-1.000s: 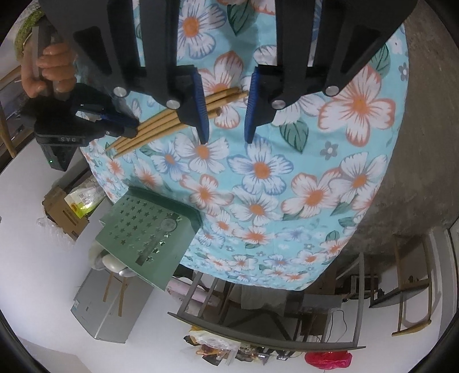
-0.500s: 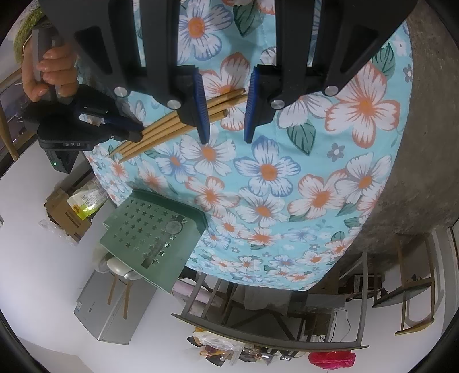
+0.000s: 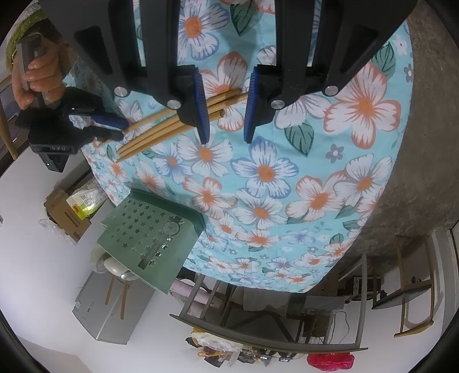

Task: Organize utensils
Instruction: 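Move both grippers back down to the remaining chopsticks on the bed, then grasp a chopstick with the right gripper while the left grasps another chopstick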

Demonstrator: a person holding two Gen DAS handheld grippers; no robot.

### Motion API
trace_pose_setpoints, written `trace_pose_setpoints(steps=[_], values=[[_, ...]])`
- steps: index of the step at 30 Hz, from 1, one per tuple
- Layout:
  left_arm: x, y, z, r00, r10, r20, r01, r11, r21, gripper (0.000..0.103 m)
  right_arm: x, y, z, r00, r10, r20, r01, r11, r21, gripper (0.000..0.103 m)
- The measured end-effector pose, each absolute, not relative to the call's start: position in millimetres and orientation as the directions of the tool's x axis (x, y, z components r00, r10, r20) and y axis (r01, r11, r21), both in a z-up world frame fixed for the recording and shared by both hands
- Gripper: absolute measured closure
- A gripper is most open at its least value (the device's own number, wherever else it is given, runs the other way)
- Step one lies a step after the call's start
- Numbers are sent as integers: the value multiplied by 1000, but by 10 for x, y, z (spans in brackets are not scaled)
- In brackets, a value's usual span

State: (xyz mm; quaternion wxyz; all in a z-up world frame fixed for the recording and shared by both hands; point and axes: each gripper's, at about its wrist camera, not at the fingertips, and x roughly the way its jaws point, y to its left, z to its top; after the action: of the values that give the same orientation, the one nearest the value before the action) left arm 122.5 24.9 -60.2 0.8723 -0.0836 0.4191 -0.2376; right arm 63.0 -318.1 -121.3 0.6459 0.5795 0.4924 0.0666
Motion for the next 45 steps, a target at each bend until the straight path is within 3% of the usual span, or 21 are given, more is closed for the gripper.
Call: trace_pose_setpoints(steps=[6, 8, 10, 14, 23, 26, 30, 37, 43, 45], values=[[1211, 247, -595, 536, -485, -691, 345, 873, -346, 80, 676, -3114, -1216, 522, 627, -578, 507, 316, 802, 80], [1216, 250, -597, 535, -487, -691, 346, 872, -346, 80, 701, -3088, -1235, 524, 617, -587, 521, 312, 794, 91], [1213, 249, -596, 534, -487, -691, 347, 872, -346, 80, 700, -3099, -1288, 528, 610, -591, 531, 305, 790, 96], [1208, 247, -594, 534, -488, -691, 348, 871, -347, 80, 707, -3109, -1293, 531, 613, -586, 510, 321, 798, 95], [1081, 80, -556, 518, -519, -680, 444, 843, -305, 80, 773, -3184, -1084, 401, 629, -666, 398, 536, 745, 94], [989, -139, -538, 515, -517, -684, 535, 817, -216, 80, 728, -3268, -1056, 357, 629, -690, 379, 578, 723, 94], [807, -601, -607, 532, -460, -711, 676, 736, 29, 79, 667, -3312, -1060, 342, 616, -710, 378, 602, 704, 94], [666, -1079, -927, 626, -326, -708, 722, 585, 370, 79, 630, -3285, -1047, 369, 575, -730, 372, 628, 683, 93], [698, -1210, -981, 671, -298, -679, 710, 520, 474, 82, 651, -3206, -1035, 403, 543, -736, 367, 641, 674, 93], [739, -1239, -985, 676, -294, -676, 707, 516, 483, 89, 670, -3163, -1029, 413, 533, -739, 362, 648, 670, 93]])
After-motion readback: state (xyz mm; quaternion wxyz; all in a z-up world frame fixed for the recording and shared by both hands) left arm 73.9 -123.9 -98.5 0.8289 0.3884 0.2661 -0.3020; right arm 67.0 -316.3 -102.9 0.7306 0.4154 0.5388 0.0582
